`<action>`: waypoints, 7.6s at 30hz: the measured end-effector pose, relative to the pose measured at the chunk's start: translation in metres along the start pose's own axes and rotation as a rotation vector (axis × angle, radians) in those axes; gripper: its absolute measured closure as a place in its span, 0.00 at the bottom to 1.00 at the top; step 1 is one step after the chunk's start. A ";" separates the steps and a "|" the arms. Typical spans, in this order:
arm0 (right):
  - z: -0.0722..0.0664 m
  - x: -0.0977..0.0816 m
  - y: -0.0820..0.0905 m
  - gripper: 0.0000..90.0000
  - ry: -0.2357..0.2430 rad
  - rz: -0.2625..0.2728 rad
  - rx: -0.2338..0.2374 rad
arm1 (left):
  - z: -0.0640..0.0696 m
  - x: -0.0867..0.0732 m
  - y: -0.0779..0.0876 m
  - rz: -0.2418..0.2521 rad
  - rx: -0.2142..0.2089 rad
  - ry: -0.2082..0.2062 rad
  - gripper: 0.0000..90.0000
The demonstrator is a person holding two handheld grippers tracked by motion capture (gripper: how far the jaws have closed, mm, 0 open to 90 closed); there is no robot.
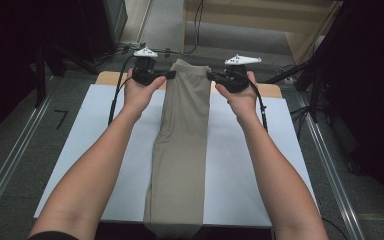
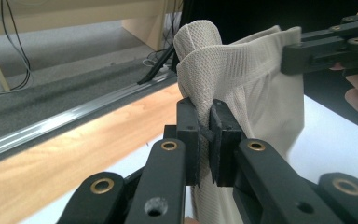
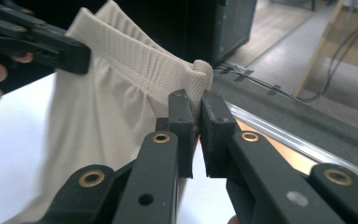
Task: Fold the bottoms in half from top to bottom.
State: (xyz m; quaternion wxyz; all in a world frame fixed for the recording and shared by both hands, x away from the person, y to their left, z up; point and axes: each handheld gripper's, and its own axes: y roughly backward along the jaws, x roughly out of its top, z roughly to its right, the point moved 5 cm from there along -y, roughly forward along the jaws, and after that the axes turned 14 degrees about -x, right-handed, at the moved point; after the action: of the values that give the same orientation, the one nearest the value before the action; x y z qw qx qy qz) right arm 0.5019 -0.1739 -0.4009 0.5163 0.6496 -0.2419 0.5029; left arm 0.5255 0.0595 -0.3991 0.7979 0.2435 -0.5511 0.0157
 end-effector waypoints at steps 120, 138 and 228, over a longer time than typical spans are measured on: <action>-0.059 -0.134 0.049 0.95 0.032 -0.273 0.096 | 0.052 -0.128 0.018 -0.197 -0.060 0.098 0.92; -0.006 -0.075 -0.005 0.95 -0.011 -0.246 0.003 | -0.005 -0.055 -0.012 -0.149 -0.013 0.101 0.92; -0.207 -0.212 0.162 0.80 0.112 -0.237 0.302 | 0.178 -0.235 0.077 -0.380 -0.093 0.046 0.85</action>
State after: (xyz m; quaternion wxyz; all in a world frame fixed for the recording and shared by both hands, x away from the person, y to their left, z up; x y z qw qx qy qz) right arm 0.2032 -0.0846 -0.5309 0.4812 0.7145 -0.0566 0.5046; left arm 0.2555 0.1129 -0.5304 0.8094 0.3055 -0.4769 -0.1553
